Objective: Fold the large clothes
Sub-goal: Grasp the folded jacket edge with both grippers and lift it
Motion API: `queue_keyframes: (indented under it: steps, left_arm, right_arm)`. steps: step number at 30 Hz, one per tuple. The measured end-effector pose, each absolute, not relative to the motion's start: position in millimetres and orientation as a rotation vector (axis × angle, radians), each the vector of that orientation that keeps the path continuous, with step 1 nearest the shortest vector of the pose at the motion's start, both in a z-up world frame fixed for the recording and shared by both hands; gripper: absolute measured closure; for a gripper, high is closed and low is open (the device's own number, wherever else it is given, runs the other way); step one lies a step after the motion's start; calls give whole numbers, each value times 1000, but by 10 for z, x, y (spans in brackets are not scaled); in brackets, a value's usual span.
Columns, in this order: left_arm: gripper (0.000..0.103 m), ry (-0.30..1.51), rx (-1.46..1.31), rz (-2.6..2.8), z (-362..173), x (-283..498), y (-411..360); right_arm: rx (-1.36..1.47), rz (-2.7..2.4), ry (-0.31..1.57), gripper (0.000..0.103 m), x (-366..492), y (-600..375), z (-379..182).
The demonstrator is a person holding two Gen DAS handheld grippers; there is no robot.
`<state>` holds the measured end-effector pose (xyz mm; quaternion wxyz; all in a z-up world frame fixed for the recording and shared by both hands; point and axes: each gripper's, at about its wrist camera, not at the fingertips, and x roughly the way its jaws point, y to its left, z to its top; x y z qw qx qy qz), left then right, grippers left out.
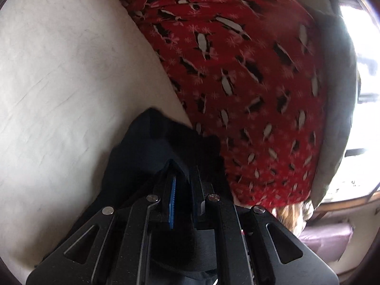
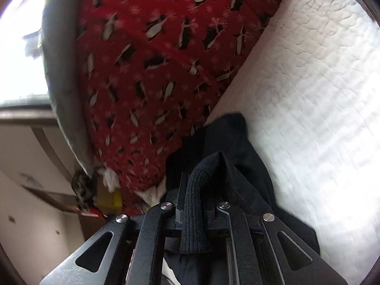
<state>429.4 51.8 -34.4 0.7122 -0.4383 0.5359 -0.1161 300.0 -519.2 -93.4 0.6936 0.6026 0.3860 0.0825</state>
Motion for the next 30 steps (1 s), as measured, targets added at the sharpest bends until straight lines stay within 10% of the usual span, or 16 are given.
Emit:
queue_keyframes:
  steps: [10,24,28,29,30]
  left_arm:
    - [93,1114,-1075,-247,-356,4591,943]
    - [51,1315,-657,-419,-419,4334,412]
    - [52,1350,-589,-392,-471,4304,209]
    - [59,1325,-525,-405,-407,4262,132]
    - [91,1306,-455,-419,-346,4234,59]
  right_arm:
    - [1496,165,833,72,3252,-5412,-1287]
    - [1227,61,742,40,2886,-5584,-990]
    - [998,-1,899,40,3162,-5344,-1005]
    - [975,1,912,40,3213,-5289,-1019]
    - [948,14,914,45,3267,-5215,-1016]
